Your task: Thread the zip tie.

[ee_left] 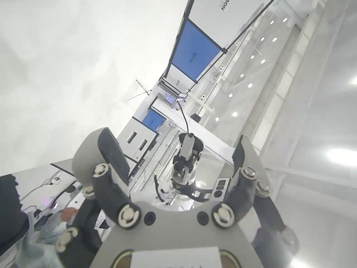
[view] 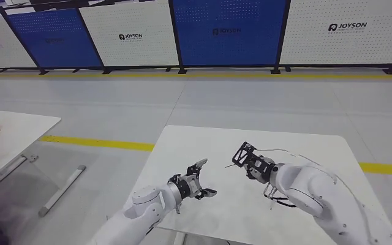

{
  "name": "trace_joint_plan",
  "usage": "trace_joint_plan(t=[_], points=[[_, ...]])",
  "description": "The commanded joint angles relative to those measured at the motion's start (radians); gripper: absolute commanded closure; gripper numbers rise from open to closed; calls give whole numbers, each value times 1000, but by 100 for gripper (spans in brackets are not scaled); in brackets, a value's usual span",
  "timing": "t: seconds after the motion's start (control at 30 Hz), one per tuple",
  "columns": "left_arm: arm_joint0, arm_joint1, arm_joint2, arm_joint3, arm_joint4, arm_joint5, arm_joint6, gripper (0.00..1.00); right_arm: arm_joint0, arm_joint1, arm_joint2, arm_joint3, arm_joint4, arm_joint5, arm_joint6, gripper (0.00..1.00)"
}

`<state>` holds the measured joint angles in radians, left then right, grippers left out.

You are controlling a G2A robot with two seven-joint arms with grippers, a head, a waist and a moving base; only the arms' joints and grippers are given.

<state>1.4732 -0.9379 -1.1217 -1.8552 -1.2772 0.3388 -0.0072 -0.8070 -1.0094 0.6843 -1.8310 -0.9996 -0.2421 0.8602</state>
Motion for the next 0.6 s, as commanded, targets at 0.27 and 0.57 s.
trace_joint_plan(t=[0.27,0.57], points=[[-55,6,62,20,-126,1,28,0,65,-38,-104,-6,-113,-98,2,100],[-55,6,62,20,-126,1,28,0,65,-38,-104,-6,-113,-98,2,100]])
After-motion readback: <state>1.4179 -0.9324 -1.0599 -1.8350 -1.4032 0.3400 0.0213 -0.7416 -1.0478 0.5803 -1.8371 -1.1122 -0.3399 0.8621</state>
